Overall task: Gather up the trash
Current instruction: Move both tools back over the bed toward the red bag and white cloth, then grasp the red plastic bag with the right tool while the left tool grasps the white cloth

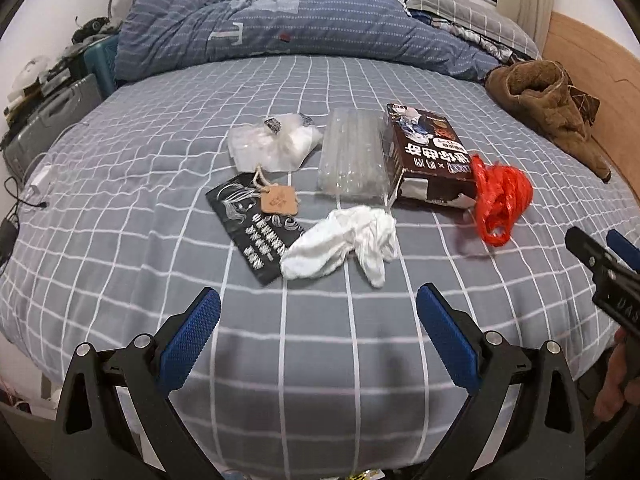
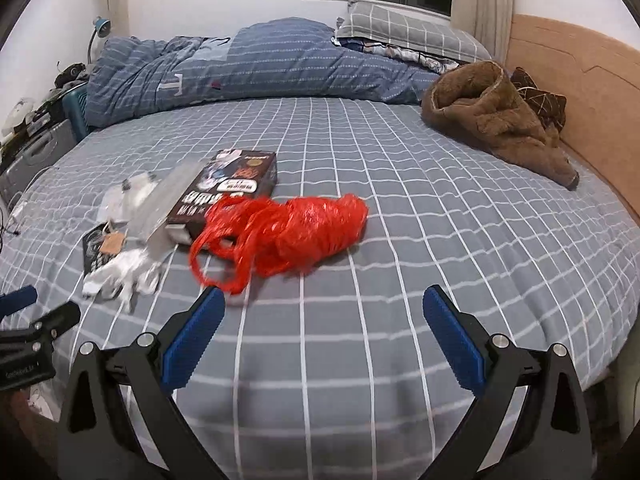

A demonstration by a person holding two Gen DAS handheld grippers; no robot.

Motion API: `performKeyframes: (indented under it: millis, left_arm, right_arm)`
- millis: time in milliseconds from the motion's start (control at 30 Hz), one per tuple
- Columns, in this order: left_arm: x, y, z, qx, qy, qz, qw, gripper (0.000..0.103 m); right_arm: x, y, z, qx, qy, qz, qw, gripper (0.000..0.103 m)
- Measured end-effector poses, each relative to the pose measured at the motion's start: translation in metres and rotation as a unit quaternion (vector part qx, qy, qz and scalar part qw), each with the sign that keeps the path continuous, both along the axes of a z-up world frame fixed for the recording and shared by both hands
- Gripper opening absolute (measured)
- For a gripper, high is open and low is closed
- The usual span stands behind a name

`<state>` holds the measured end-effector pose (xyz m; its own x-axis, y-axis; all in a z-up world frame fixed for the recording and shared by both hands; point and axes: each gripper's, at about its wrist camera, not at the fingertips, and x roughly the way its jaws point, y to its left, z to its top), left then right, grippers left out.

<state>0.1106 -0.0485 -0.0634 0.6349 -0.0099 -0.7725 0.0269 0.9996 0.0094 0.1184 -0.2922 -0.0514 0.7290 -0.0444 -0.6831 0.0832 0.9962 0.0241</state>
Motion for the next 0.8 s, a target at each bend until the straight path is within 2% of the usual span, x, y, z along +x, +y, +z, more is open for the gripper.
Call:
performKeyframes:
  millis: [333, 500, 667, 800]
  left_arm:
    - [0.042, -0.013, -0.015, 0.024, 0.007, -0.008, 0.9997, 0.096]
    - [0.058, -0.009, -0.019, 0.018, 0.012, -0.007, 0.9997, 0.095]
    - [0.068, -0.013, -0.024, 0.013, 0.023, -0.018, 0.9995, 0.088]
    - [0.072, -0.021, -0.032, 0.003, 0.033, -0.036, 0.9988, 0.074]
  right_arm:
    - [0.056, -0.002, -0.003, 0.014, 0.01, 0.009, 1.0, 0.094]
    - [0.083, -0.009, -0.006, 0.009, 0.014, 0.015, 1.0, 0.092]
    - [0.107, -0.011, -0.013, 0.013, 0.02, 0.011, 1.0, 0.088]
    - [0.122, -0.004, -0.034, 0.009, 0.048, 0.02, 0.999, 0.08]
